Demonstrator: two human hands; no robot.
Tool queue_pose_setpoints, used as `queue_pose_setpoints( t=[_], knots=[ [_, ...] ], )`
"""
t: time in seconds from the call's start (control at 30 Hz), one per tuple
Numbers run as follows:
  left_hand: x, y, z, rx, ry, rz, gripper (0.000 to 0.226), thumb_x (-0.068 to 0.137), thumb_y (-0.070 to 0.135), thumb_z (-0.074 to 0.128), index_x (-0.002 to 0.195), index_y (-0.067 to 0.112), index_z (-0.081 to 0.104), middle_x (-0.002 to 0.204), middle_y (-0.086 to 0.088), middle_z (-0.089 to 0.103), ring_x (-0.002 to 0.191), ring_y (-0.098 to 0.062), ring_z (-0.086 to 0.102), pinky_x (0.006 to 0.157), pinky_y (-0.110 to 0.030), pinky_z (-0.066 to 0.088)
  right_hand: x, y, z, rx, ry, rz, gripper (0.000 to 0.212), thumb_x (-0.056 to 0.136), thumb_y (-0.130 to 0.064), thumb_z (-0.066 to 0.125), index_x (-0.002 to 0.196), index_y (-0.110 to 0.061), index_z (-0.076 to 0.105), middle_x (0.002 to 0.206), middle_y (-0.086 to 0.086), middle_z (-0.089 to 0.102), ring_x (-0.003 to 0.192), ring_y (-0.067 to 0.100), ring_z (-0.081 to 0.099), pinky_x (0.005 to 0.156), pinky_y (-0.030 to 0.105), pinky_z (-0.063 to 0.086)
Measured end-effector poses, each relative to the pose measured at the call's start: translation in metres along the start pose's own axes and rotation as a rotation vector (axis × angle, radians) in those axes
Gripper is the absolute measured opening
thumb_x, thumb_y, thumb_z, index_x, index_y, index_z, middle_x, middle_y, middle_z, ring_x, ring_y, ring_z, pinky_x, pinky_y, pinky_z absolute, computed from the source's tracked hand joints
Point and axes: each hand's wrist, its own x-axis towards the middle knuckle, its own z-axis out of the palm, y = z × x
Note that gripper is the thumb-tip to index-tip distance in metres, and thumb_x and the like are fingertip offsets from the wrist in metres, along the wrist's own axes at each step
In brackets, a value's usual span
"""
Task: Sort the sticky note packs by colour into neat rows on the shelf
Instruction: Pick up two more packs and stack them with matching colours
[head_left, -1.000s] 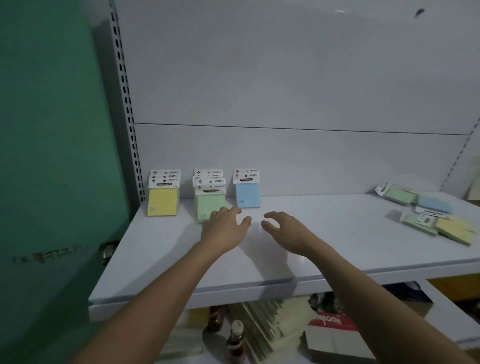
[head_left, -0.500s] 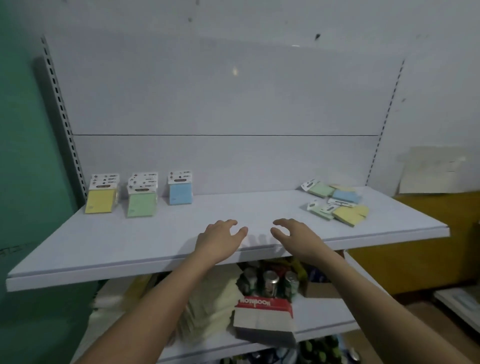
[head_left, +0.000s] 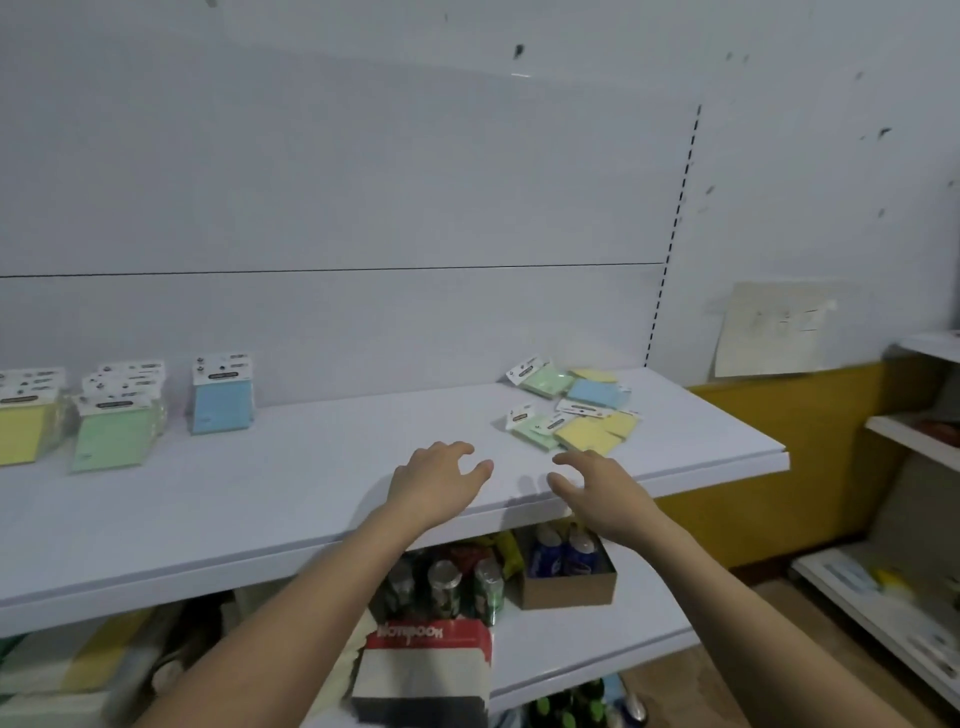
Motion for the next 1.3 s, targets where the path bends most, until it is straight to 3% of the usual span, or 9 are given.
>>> queue_pose_setpoints(
  t=[0.33, 0.47, 0.6, 0.73, 0.8, 0.93, 1.1, 1.2, 1.3],
  knots=[
    [0.139, 0.072, 0.059, -0.151, 0.073, 0.069, 0.051, 0.086, 0.056, 0.052, 0.128, 0.027, 0.055, 0.126, 0.001, 0.056, 0.119, -0.021, 0.048, 0.095, -0.038, 0.044, 0.124, 0.086, -0.039, -0.098, 0.05, 0.08, 0.04, 0.095, -0.044, 0.047, 0.13, -0.025, 0.053, 0.132, 0.0, 0.055, 0.116, 0.02, 0.053, 0.094, 0.038, 0.047],
    [0.17, 0.084, 0.08, -0.004, -0.013, 0.063, 0.075, 0.077, 0.07, 0.053, 0.136, 0.023, 0.048, 0.135, -0.001, 0.046, 0.128, -0.024, 0.036, 0.1, -0.04, 0.037, 0.166, 0.12, -0.047, -0.119, 0.092, 0.186, 0.043, 0.092, -0.042, 0.053, 0.128, -0.018, 0.054, 0.126, 0.005, 0.059, 0.106, 0.022, 0.057, 0.086, 0.035, 0.049],
    [0.184, 0.094, 0.086, 0.111, -0.08, 0.03, 0.083, 0.071, 0.071, 0.059, 0.136, 0.021, 0.047, 0.137, -0.002, 0.039, 0.129, -0.025, 0.03, 0.102, -0.041, 0.031, 0.186, 0.139, -0.047, -0.134, -0.031, 0.244, 0.049, 0.089, -0.045, 0.058, 0.123, -0.011, 0.056, 0.119, 0.008, 0.061, 0.094, 0.021, 0.056, 0.074, 0.029, 0.043],
    [0.197, 0.107, 0.081, 0.103, -0.124, -0.017, 0.066, 0.071, 0.06, 0.068, 0.128, 0.029, 0.052, 0.13, 0.0, 0.045, 0.126, -0.022, 0.034, 0.096, -0.035, 0.029, 0.203, 0.151, -0.049, -0.188, -0.116, 0.197, 0.053, 0.083, -0.053, 0.064, 0.114, -0.01, 0.058, 0.11, 0.007, 0.064, 0.095, 0.022, 0.057, 0.075, 0.03, 0.045],
    [0.195, 0.114, 0.084, 0.061, -0.113, -0.051, 0.053, 0.073, 0.051, 0.071, 0.12, 0.032, 0.056, 0.128, 0.002, 0.049, 0.125, -0.022, 0.036, 0.094, -0.035, 0.03, 0.208, 0.156, -0.05, -0.203, -0.151, 0.148, 0.046, 0.082, -0.053, 0.064, 0.102, -0.012, 0.057, 0.099, 0.007, 0.063, 0.089, 0.022, 0.056, 0.063, 0.027, 0.04],
    [0.179, 0.129, 0.093, -0.1, 0.024, -0.101, 0.031, 0.075, 0.031, 0.073, 0.103, 0.032, 0.059, 0.113, 0.006, 0.062, 0.117, -0.02, 0.042, 0.092, -0.033, 0.033, 0.211, 0.168, -0.052, -0.147, -0.223, 0.088, 0.043, 0.081, -0.052, 0.065, 0.079, -0.015, 0.045, 0.077, 0.0, 0.05, 0.081, 0.022, 0.05, 0.054, 0.027, 0.031],
    [0.15, 0.147, 0.098, -0.295, 0.213, -0.127, 0.041, 0.076, 0.013, 0.074, 0.106, 0.03, 0.053, 0.106, 0.004, 0.056, 0.102, -0.019, 0.054, 0.077, -0.029, 0.04, 0.2, 0.185, -0.074, -0.042, -0.312, 0.037, 0.054, 0.079, -0.045, 0.073, 0.117, -0.015, 0.05, 0.115, 0.008, 0.052, 0.098, 0.024, 0.053, 0.075, 0.03, 0.043],
    [0.133, 0.16, 0.097, -0.439, 0.358, -0.146, 0.053, 0.076, -0.001, 0.07, 0.114, 0.029, 0.049, 0.108, 0.004, 0.05, 0.096, -0.017, 0.055, 0.07, -0.027, 0.043, 0.193, 0.197, -0.086, 0.087, -0.307, 0.03, 0.05, 0.075, -0.034, 0.078, 0.113, -0.022, 0.048, 0.12, 0.011, 0.051, 0.089, 0.023, 0.054, 0.063, 0.032, 0.045],
    [0.119, 0.173, 0.1, -0.669, 0.405, -0.215, 0.07, 0.075, -0.005, 0.073, 0.125, 0.032, 0.042, 0.113, 0.002, 0.053, 0.093, -0.018, 0.063, 0.075, -0.032, 0.054, 0.183, 0.209, -0.09, 0.439, -0.229, 0.049, 0.057, 0.071, -0.011, 0.081, 0.113, -0.025, 0.045, 0.119, 0.017, 0.053, 0.088, 0.025, 0.056, 0.073, 0.041, 0.052]
  ],
)
